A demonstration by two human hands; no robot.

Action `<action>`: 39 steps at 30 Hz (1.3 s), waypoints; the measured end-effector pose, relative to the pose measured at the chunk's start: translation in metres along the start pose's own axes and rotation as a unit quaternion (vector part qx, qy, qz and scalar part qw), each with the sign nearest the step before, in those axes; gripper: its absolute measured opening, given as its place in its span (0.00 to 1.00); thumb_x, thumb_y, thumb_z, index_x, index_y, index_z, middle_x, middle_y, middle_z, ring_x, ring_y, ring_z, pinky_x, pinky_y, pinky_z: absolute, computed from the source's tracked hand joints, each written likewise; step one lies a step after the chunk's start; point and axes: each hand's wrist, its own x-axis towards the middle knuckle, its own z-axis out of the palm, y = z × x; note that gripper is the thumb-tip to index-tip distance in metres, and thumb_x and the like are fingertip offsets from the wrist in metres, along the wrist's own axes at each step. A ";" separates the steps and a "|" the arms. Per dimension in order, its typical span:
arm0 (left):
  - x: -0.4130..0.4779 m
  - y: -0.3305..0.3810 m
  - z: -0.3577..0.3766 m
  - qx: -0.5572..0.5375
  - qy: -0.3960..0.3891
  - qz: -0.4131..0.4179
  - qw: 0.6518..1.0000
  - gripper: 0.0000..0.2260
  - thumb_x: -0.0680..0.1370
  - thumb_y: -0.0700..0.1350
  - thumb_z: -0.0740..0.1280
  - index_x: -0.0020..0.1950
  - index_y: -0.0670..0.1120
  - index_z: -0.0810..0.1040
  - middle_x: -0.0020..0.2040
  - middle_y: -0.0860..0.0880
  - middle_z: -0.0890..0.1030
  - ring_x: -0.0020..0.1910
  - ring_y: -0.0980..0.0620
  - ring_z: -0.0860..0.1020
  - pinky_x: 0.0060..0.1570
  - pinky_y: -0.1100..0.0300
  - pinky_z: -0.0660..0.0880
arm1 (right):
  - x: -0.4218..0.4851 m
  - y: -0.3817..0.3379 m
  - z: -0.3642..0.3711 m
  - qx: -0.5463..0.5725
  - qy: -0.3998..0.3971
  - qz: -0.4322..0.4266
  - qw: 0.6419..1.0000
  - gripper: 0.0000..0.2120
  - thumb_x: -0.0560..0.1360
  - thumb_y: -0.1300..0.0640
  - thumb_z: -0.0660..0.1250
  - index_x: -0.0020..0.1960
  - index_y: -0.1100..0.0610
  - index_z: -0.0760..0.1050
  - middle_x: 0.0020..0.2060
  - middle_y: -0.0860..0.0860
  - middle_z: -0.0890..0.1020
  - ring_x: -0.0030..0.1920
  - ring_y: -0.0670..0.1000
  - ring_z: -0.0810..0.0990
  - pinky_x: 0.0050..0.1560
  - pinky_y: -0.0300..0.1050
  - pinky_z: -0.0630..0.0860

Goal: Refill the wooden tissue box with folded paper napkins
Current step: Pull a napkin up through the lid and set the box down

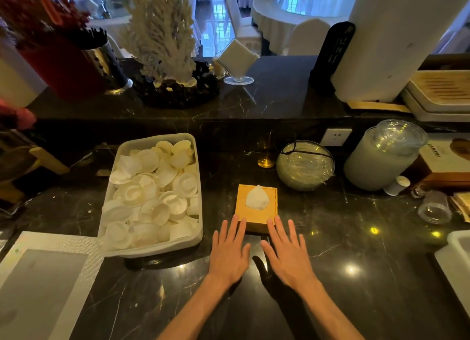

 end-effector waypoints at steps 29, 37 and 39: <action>0.054 0.024 -0.045 0.021 -0.081 -0.064 0.994 0.32 0.82 0.53 0.60 0.81 0.56 0.45 0.82 0.53 0.40 0.79 0.39 0.54 0.71 0.26 0.48 | 0.062 0.001 -0.033 0.022 -0.037 0.021 0.999 0.29 0.82 0.41 0.49 0.79 0.43 0.44 0.80 0.45 0.45 0.79 0.54 0.53 0.73 0.65 0.62; 0.065 0.037 -0.077 0.096 -0.141 -0.061 0.983 0.30 0.81 0.55 0.61 0.80 0.54 0.52 0.82 0.49 0.50 0.80 0.40 0.47 0.69 0.24 0.43 | 0.070 -0.011 -0.067 -0.010 -0.126 0.042 0.991 0.29 0.81 0.44 0.53 0.80 0.45 0.48 0.81 0.46 0.47 0.77 0.57 0.60 0.71 0.63 0.65; 0.060 0.037 -0.079 0.059 -0.139 -0.059 0.987 0.31 0.81 0.54 0.62 0.81 0.53 0.51 0.82 0.49 0.48 0.80 0.40 0.44 0.70 0.25 0.43 | 0.071 -0.020 -0.076 0.011 -0.137 0.060 0.989 0.30 0.81 0.46 0.56 0.80 0.47 0.49 0.81 0.48 0.47 0.76 0.58 0.62 0.72 0.60 0.65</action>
